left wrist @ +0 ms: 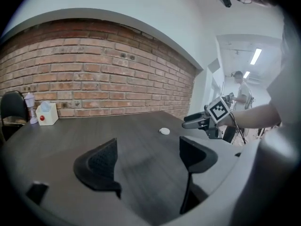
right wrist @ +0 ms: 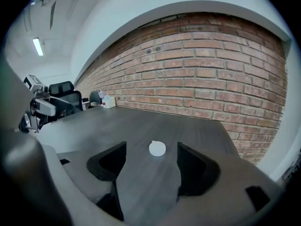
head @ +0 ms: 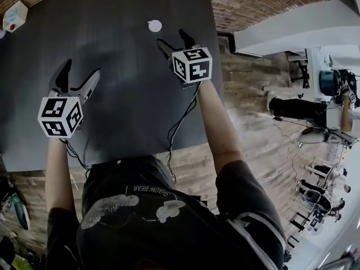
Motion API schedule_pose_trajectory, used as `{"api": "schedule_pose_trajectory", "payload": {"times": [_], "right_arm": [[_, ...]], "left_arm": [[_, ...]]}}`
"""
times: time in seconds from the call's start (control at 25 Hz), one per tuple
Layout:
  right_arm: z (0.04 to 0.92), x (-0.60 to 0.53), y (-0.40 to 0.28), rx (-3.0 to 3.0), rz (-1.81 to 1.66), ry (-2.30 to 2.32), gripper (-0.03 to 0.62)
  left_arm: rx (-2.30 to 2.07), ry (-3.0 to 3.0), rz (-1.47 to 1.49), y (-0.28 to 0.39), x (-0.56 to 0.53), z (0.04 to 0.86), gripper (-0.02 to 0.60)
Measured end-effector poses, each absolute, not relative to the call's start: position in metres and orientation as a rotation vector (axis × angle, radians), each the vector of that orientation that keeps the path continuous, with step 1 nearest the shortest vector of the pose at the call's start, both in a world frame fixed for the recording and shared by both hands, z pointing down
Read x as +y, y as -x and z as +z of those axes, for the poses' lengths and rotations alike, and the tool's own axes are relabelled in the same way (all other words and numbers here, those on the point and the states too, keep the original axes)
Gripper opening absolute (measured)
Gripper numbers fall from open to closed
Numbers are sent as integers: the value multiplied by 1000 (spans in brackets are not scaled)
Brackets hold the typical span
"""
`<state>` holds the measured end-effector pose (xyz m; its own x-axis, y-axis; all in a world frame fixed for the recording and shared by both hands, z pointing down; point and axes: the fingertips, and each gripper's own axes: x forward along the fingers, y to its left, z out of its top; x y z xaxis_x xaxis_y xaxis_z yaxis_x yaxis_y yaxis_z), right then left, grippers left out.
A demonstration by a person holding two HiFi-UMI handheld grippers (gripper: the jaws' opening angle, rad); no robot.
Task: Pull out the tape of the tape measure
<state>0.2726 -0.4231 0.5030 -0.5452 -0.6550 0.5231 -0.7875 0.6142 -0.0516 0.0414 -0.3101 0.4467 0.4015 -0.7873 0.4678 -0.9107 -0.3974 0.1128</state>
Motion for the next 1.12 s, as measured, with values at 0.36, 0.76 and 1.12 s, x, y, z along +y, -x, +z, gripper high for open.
{"api": "schedule_pose_trajectory", "payload": {"times": [0.36, 0.76, 1.12], "right_arm": [[567, -475, -246, -2312, 405, -959, 327], [602, -499, -233, -2275, 347, -826, 325], [605, -501, -227, -2288, 342, -698, 295]], "left_arm": [[-1501, -2225, 518, -29, -331, 475, 407], [-1500, -2171, 516, -25, -341, 502, 408], [-1506, -2154, 507, -23, -351, 515, 407]]}}
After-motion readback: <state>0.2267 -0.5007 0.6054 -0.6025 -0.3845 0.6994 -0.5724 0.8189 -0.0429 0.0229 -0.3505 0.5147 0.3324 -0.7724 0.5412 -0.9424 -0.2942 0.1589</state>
